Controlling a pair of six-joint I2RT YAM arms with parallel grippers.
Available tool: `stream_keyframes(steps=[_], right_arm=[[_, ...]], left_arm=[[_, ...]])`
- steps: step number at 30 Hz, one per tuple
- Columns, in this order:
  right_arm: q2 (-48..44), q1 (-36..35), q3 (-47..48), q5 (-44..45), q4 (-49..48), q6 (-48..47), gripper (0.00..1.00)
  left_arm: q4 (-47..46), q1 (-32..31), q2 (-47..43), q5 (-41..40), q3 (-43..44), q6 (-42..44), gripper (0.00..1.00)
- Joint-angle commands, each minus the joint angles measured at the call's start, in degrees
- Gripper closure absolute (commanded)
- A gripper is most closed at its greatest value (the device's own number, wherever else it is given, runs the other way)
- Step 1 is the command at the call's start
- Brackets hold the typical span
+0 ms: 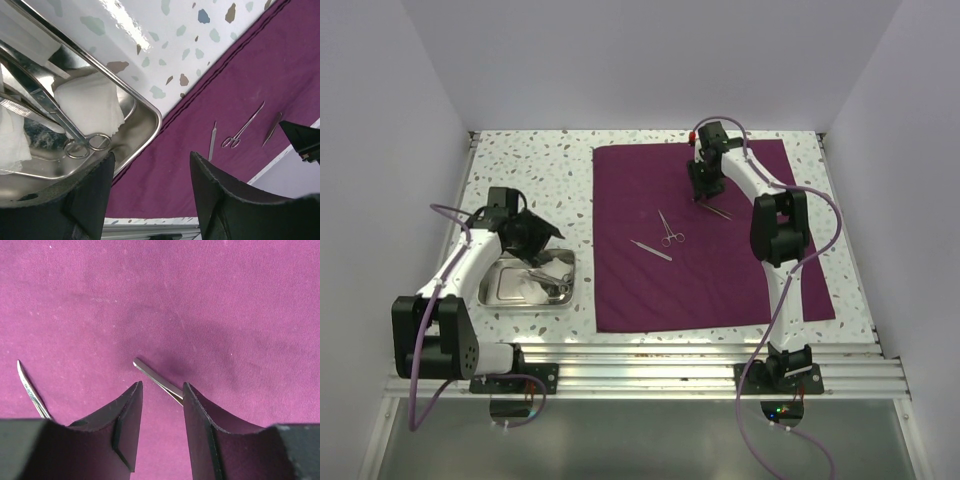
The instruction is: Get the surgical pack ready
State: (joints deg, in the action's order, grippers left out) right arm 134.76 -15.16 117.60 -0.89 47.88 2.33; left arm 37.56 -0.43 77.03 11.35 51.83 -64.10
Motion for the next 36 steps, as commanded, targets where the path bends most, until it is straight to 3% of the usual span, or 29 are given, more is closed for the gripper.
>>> stream_keyframes(steps=[1, 12, 21, 24, 27, 29, 33, 36], right_arm=[[0.5, -0.1, -0.7, -0.3, -1.1, -0.8, 0.59], [0.3, -0.2, -2.7, -0.6, -1.4, -0.6, 0.6], [1.6, -0.2, 0.2, 2.2, -0.1, 0.2, 0.74], [1.7, -0.2, 1.8, 2.6, 1.1, 1.5, 0.82], [1.9, -0.2, 5.3, 4.2, 4.7, 4.3, 0.98], [1.4, -0.2, 8.6, 4.8, 7.7, 5.8, 1.0], [-1.8, -0.1, 10.9, 1.0, 9.5, 9.4, 1.0], [-4.8, -0.2, 9.8, -7.1, 8.5, 12.3, 1.0]], left_arm=[[-2.6, -0.8, 0.3, 2.2, 2.1, 1.2, 0.35], [-3.3, -1.3, 1.2, 3.7, 3.1, 1.5, 0.36], [-8.4, -2.6, 1.9, 9.3, 3.7, 5.7, 0.35], [-11.0, -4.7, 3.1, 11.8, 4.6, 7.8, 0.34], [-12.2, -7.9, 5.5, 11.8, 8.3, 10.1, 0.34], [-13.3, -9.9, 6.9, 12.8, 9.9, 12.2, 0.34], [-17.2, -11.9, 10.2, 17.1, 12.3, 15.2, 0.33], [-21.7, -12.1, 11.4, 21.8, 13.0, 16.1, 0.33]])
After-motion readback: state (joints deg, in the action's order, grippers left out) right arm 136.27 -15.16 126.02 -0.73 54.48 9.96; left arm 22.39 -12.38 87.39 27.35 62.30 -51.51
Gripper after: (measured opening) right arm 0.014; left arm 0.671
